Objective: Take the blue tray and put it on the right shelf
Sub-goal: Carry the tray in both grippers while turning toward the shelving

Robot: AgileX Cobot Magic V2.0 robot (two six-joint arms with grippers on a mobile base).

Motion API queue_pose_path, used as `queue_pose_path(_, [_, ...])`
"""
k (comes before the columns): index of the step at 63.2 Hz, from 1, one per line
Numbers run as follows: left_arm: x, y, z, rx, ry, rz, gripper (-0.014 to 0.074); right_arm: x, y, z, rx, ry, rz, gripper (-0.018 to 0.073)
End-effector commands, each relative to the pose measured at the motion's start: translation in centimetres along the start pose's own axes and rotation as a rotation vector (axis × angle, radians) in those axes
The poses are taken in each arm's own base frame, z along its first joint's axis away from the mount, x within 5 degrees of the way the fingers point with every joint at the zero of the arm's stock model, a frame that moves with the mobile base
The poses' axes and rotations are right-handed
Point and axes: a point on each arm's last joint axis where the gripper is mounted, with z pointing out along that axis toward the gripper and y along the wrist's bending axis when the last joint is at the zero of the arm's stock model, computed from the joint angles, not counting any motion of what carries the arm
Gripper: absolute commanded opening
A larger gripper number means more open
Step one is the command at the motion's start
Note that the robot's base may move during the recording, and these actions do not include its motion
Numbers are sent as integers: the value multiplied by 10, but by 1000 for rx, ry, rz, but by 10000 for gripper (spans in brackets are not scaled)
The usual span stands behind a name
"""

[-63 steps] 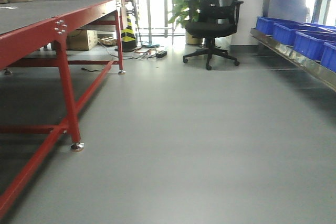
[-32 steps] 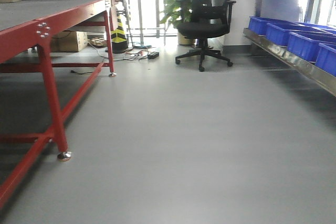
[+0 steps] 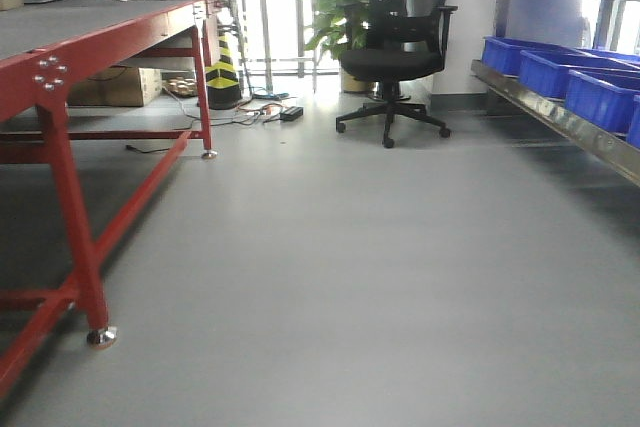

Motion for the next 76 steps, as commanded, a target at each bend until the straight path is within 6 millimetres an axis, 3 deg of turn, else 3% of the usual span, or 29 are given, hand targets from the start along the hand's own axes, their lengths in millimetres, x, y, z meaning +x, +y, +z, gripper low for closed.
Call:
queue_pose_path(1, [8,-1,-17,-3,27,32,-48,-3,-5,-17,22,-60,-46,58])
queue_pose_path(76, [8,-2,-17,13,32,28,-48,-3,-5,-17,22,-60,-46,58])
